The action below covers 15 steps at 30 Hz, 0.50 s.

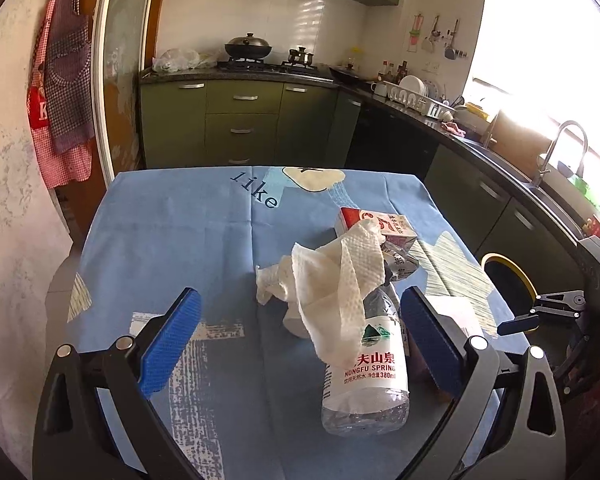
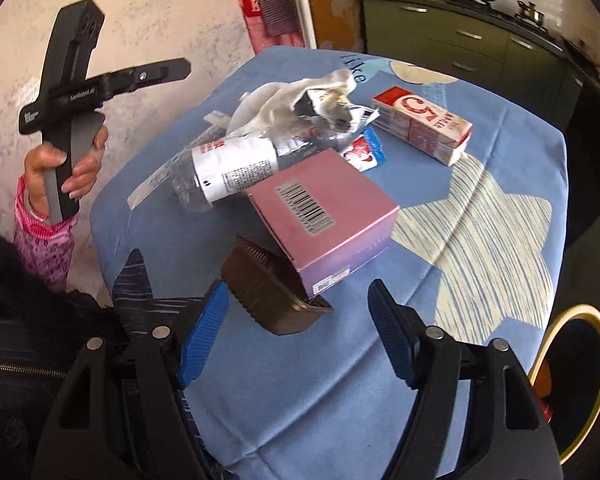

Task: Collect trash
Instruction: 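Grasp the brown plastic tray by its edge with the right tool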

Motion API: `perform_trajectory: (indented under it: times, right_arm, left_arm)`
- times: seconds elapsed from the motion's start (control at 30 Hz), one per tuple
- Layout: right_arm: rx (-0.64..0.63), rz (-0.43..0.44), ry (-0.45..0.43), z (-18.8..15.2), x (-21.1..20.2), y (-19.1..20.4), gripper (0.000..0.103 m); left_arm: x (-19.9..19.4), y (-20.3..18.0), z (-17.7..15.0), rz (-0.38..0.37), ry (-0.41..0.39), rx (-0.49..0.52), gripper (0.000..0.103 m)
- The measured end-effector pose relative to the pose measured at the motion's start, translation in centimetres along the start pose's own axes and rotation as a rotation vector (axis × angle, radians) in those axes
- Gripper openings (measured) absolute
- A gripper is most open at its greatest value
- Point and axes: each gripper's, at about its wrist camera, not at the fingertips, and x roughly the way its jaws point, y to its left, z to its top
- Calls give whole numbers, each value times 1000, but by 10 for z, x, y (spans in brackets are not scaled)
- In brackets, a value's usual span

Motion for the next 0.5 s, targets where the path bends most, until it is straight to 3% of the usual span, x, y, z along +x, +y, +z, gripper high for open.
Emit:
perform_trajectory:
  times: [0.13,0.33,0.5]
  right_arm:
    - [-60,18,38,1,8,12,66]
    - [-148,6,85,-4,13,26,36]
    - [-194,26,107,-6,20,36,35]
  left_arm:
    - [0,2,-2,-4,4,2,98]
    - [4,8,-5,2,26,-20,98]
    - [2,3,-9,1,25,-19,98]
